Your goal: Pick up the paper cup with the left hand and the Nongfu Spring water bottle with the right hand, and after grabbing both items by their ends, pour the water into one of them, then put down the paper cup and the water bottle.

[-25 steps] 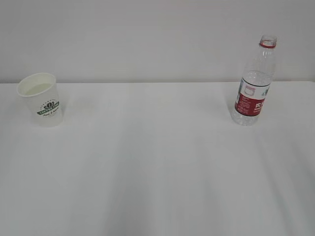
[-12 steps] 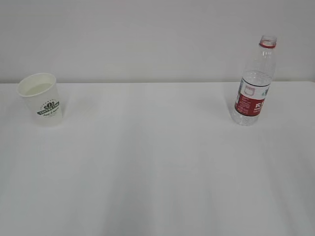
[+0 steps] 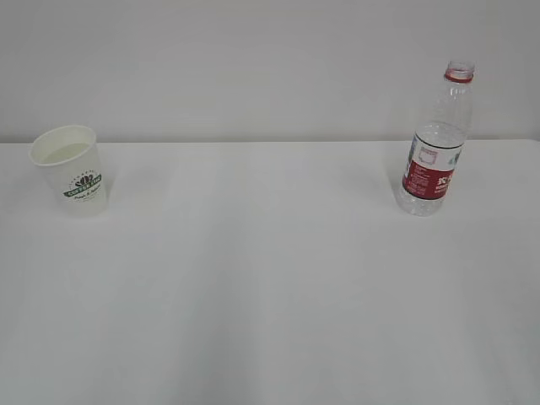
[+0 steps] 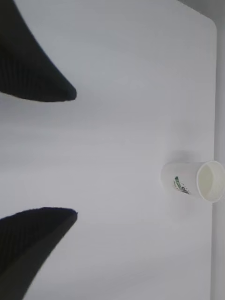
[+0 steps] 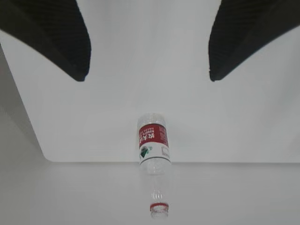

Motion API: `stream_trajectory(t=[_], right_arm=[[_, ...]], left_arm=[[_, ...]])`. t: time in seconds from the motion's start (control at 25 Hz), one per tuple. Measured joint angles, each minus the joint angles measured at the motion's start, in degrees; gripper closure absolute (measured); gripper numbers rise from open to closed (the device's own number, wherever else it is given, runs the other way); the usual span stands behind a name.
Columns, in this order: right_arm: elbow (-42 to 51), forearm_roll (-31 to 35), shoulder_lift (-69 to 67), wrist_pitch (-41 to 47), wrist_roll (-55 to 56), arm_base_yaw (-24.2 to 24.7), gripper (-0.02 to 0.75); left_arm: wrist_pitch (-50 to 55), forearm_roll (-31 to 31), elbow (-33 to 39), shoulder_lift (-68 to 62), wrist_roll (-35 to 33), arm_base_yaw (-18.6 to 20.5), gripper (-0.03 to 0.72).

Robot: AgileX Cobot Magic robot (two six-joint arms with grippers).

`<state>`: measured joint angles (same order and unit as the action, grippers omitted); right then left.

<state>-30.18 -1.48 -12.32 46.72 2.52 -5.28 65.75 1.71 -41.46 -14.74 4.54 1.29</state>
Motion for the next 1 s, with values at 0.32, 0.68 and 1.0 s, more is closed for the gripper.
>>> stream_trajectory(t=[0.32, 0.68, 1.0], right_arm=[[0.0, 0.0, 4.4, 5.5, 0.2, 0.0, 0.150], [-0.1, -0.5, 8.5, 8.9, 0.2, 0.0, 0.150], [0.6, -0.5, 13.2, 10.1, 0.1, 0.0, 0.150]], left_arm=[[1.6, 0.0, -0.1, 3.3, 0.0, 0.0, 0.198], [1.3, 0.3, -0.2, 11.3, 0.0, 0.0, 0.210], [3.9, 0.8, 1.0, 14.3, -0.1, 0.0, 0.225]])
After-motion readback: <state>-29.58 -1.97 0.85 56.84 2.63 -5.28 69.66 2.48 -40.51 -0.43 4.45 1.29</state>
